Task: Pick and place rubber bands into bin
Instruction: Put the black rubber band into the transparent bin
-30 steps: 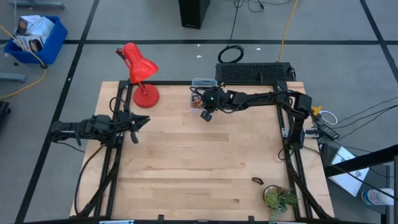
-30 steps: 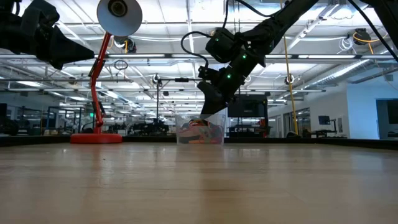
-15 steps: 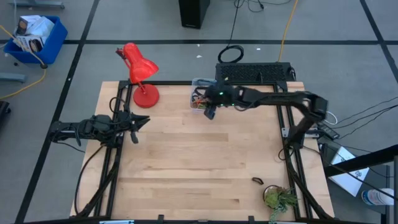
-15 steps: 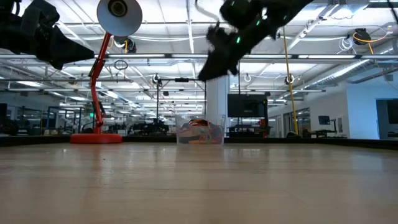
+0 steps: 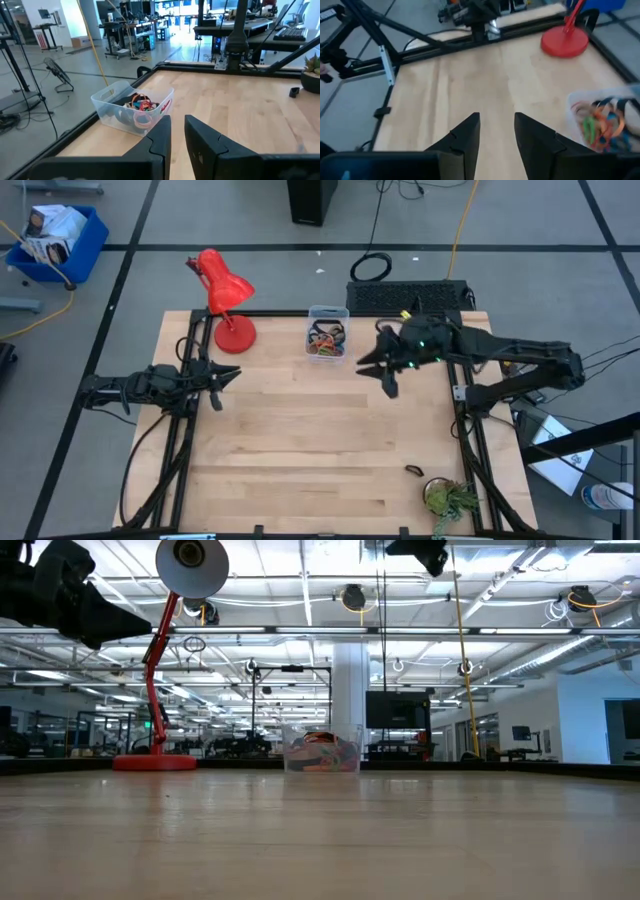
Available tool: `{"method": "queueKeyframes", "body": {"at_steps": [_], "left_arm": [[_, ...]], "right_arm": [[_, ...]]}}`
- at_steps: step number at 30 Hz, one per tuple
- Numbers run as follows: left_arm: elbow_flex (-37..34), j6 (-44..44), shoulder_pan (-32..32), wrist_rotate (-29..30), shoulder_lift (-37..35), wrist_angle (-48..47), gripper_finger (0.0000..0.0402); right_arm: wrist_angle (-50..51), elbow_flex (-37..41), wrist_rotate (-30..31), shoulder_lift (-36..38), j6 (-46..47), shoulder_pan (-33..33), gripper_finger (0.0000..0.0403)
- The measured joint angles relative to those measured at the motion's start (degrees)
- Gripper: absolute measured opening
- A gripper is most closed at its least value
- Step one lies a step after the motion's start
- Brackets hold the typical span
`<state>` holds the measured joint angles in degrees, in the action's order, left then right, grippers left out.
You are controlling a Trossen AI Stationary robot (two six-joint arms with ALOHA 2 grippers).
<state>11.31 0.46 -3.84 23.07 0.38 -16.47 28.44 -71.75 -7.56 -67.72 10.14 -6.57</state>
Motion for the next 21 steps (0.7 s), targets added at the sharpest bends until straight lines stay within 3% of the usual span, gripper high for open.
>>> {"method": "queueKeyframes", "body": {"at_steps": [5,10,12,17,21], "left_arm": [[0.0,0.8,-0.01,0.02,-0.01,0.02,0.0063],[0.0,1.09,0.0,0.02,0.0,0.02,0.0063],[0.0,1.24,0.0,0.02,-0.01,0.02,0.0063],[0.0,2.3,0.0,0.04,0.0,0.04,0.0063],[0.0,2.44,0.0,1.02,0.0,0.07,0.0063]], "right_arm": [[8.65,0.0,1.71,0.89,12.2,5.89,0.0104],[22.06,0.76,1.14,-0.39,32.32,11.97,0.0094],[25.96,2.52,-1.68,-0.83,40.74,14.19,0.0091],[23.85,10.37,-12.52,-1.23,58.72,19.48,0.0089],[15.14,18.72,-15.72,-1.22,67.5,23.17,0.0089]]}}
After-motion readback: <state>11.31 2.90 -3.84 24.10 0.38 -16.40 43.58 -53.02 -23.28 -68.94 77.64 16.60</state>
